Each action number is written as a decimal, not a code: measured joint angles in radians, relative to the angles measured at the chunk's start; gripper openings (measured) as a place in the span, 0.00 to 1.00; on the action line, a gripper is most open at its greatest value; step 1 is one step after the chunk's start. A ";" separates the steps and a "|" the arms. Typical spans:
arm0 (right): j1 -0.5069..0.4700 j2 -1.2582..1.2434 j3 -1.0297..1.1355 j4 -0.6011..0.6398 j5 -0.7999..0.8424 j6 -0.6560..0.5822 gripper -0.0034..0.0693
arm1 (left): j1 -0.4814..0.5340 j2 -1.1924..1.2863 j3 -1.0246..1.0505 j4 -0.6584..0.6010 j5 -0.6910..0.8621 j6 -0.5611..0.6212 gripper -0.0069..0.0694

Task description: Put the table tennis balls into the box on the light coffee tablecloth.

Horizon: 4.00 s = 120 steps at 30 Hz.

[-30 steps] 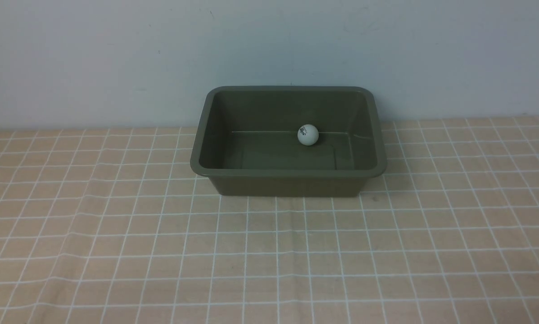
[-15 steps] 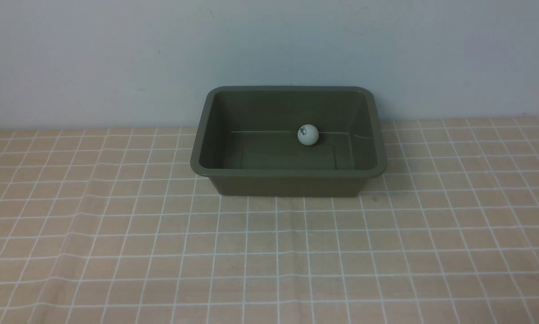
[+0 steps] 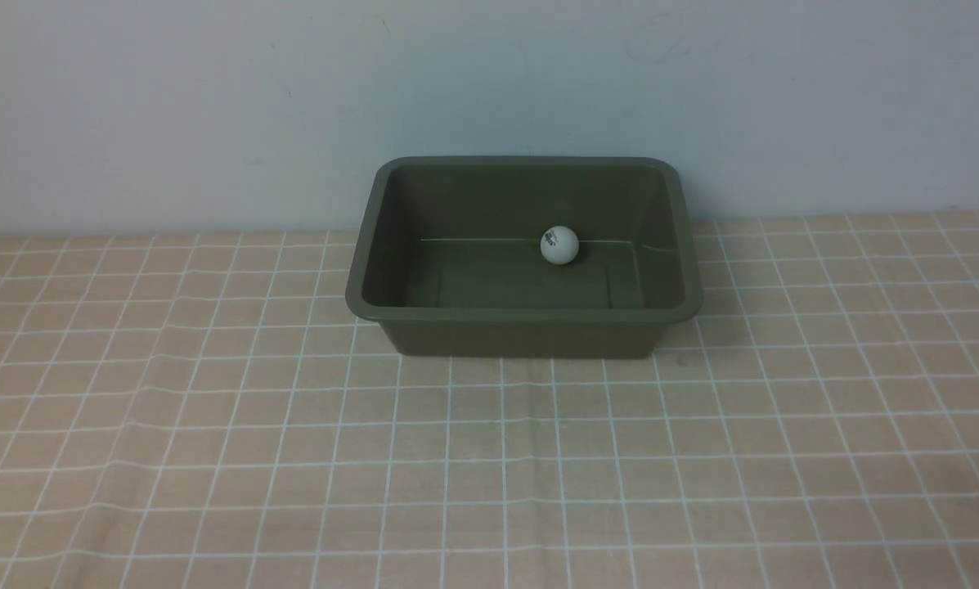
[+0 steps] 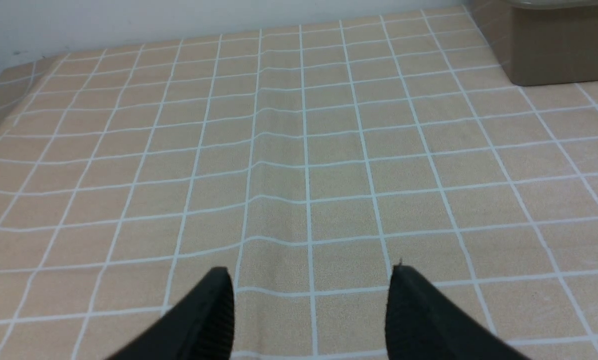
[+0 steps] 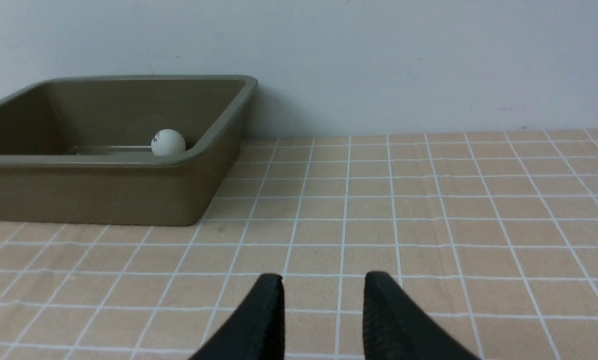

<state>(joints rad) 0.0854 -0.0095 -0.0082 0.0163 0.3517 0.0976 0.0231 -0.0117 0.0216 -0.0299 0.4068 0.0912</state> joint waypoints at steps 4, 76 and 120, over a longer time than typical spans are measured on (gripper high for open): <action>0.001 0.000 0.000 -0.016 0.017 0.002 0.34 | 0.000 0.000 0.000 0.000 0.000 0.000 0.54; 0.001 0.000 0.030 0.012 0.056 -0.126 0.34 | 0.000 0.000 0.000 0.000 0.000 -0.001 0.54; 0.001 0.000 0.030 0.012 0.056 -0.126 0.34 | 0.000 0.000 0.000 0.000 0.000 -0.001 0.54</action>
<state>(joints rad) 0.0863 -0.0095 0.0215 0.0279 0.4076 -0.0286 0.0231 -0.0117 0.0216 -0.0299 0.4068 0.0901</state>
